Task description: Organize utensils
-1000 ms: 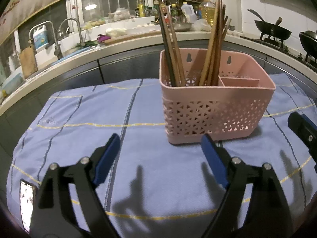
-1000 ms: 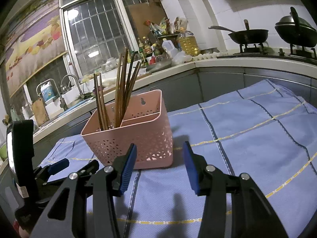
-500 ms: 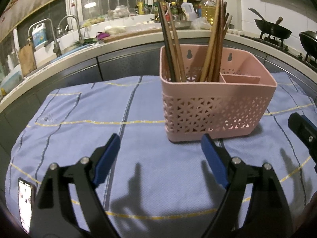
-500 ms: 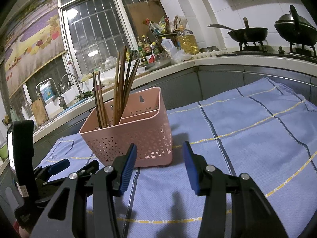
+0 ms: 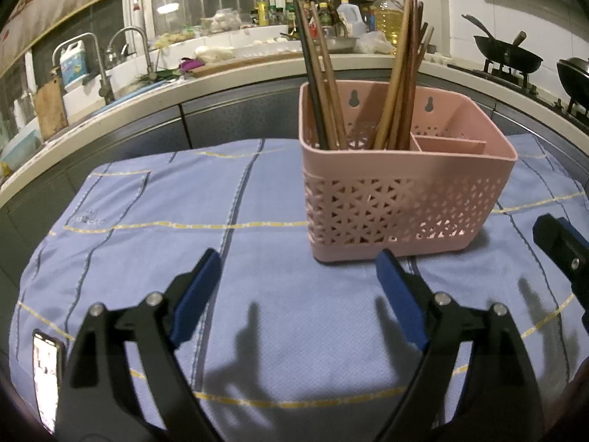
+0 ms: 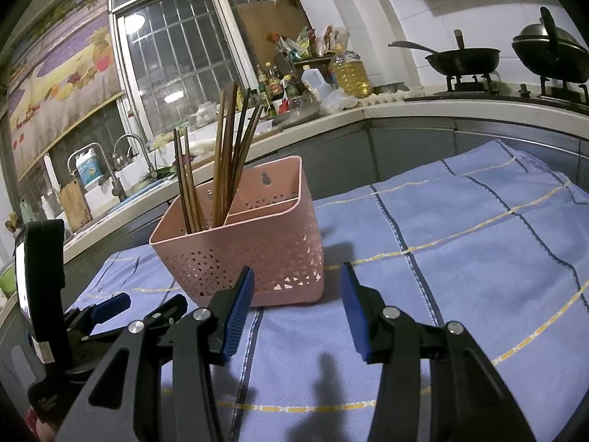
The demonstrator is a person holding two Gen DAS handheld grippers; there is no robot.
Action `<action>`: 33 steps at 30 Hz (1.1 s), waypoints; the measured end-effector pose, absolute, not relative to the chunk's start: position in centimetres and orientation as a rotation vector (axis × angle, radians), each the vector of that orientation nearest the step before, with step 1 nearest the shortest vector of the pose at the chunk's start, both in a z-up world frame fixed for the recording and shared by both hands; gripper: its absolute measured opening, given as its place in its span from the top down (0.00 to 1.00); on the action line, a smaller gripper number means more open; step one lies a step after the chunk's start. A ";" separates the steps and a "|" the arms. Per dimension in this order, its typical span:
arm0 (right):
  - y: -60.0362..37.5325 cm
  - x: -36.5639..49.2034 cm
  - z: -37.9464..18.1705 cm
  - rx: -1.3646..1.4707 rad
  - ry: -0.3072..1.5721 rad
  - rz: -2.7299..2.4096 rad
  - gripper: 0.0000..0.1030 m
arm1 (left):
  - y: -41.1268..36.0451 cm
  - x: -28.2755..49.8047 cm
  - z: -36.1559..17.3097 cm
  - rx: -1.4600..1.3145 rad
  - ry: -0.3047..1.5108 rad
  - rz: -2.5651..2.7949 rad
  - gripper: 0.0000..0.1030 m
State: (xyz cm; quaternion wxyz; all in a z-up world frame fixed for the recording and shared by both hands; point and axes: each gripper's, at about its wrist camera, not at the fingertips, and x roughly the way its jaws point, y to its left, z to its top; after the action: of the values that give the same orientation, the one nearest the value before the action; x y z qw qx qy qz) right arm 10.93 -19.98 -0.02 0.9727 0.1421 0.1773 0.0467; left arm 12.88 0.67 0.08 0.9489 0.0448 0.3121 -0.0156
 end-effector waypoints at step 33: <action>-19.7 10.9 -0.4 0.286 0.374 0.106 0.53 | 0.6 12.7 0.0 0.089 0.623 -0.033 0.06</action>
State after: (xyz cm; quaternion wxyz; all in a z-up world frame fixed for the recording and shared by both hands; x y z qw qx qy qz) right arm 10.93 -19.67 -0.36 0.9710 0.1418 0.1853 0.0527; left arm 12.67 0.57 -0.02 0.9508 0.0436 0.3063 -0.0162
